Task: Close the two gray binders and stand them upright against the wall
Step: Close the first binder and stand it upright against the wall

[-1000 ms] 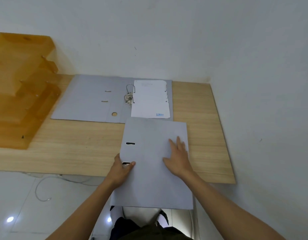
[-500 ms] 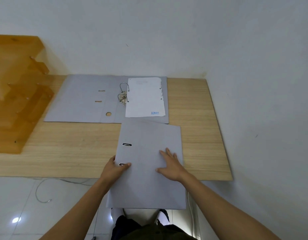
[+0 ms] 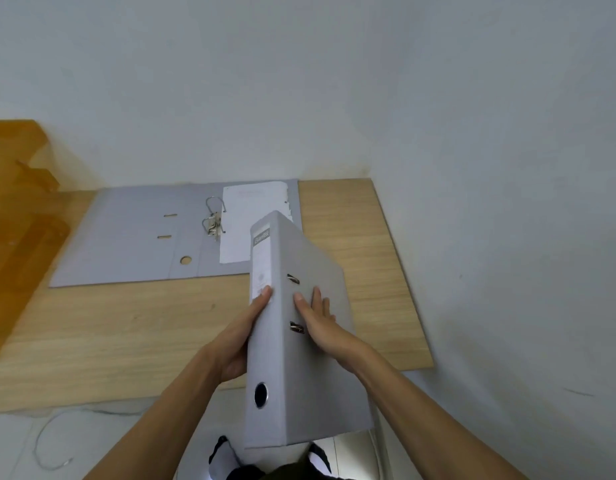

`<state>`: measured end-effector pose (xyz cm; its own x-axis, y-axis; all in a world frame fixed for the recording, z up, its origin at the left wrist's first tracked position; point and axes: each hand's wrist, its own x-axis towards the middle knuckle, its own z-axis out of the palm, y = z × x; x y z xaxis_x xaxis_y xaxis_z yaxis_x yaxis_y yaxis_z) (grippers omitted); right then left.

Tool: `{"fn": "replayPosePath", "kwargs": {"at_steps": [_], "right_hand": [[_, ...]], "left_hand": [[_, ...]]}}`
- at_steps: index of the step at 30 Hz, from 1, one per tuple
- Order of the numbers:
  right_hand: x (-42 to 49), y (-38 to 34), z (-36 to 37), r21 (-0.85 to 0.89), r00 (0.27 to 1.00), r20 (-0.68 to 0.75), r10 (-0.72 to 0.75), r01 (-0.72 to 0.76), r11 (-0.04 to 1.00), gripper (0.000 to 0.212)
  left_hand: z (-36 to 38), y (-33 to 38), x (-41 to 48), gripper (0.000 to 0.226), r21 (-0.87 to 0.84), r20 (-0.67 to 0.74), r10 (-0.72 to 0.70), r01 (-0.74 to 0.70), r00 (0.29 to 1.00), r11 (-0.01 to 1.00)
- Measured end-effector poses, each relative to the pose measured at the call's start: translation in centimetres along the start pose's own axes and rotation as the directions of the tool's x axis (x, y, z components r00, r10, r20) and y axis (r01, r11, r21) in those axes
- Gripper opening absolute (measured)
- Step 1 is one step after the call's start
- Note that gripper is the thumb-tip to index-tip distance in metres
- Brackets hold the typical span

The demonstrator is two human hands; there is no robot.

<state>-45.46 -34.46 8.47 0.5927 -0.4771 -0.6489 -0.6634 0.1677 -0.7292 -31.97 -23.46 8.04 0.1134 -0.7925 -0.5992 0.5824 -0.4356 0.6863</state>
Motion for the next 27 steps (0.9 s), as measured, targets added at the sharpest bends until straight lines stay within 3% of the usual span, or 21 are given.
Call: {"fn": "replayPosePath", "kwargs": {"at_steps": [5,9,13,16,19,23,27], "right_hand": [[-2.8,-3.1,-4.6,0.137,0.995,0.061,-0.079,0.070,0.988,0.110],[-4.9,-5.2,-8.7,0.144,0.971,0.023,-0.236,0.230,0.962,0.113],[-5.9,-6.0,-11.8,0.121,0.909,-0.098,-0.406,0.416,0.901,0.107],[-6.0,-5.0,-13.0,0.063,0.861,-0.204,-0.466,0.487,0.871,0.098],[-5.6,-3.2,-13.5,0.039,0.840,-0.285,-0.462,0.491,0.870,0.082],[-4.3,-1.4,-14.3,0.092,0.828,-0.415,-0.377,0.450,0.888,0.076],[-3.0,-0.8,-15.6,0.120,0.826,-0.474,-0.305,0.404,0.907,0.066]], "left_hand": [[4.0,3.2,0.2,0.060,0.169,0.091,0.074,-0.089,0.993,0.982],[6.5,5.9,0.3,0.058,0.273,0.187,0.191,-0.238,0.964,0.932],[9.1,7.9,1.5,0.062,0.462,0.299,0.288,-0.402,0.910,0.791],[10.1,7.6,4.0,0.077,0.565,0.291,0.357,-0.460,0.888,0.685],[10.6,6.3,6.5,0.084,0.679,0.244,0.379,-0.436,0.893,0.591],[11.9,5.6,9.3,0.104,0.703,0.282,0.351,-0.442,0.893,0.557],[13.3,7.3,11.9,0.119,0.760,0.308,0.223,-0.380,0.925,0.526]]}}
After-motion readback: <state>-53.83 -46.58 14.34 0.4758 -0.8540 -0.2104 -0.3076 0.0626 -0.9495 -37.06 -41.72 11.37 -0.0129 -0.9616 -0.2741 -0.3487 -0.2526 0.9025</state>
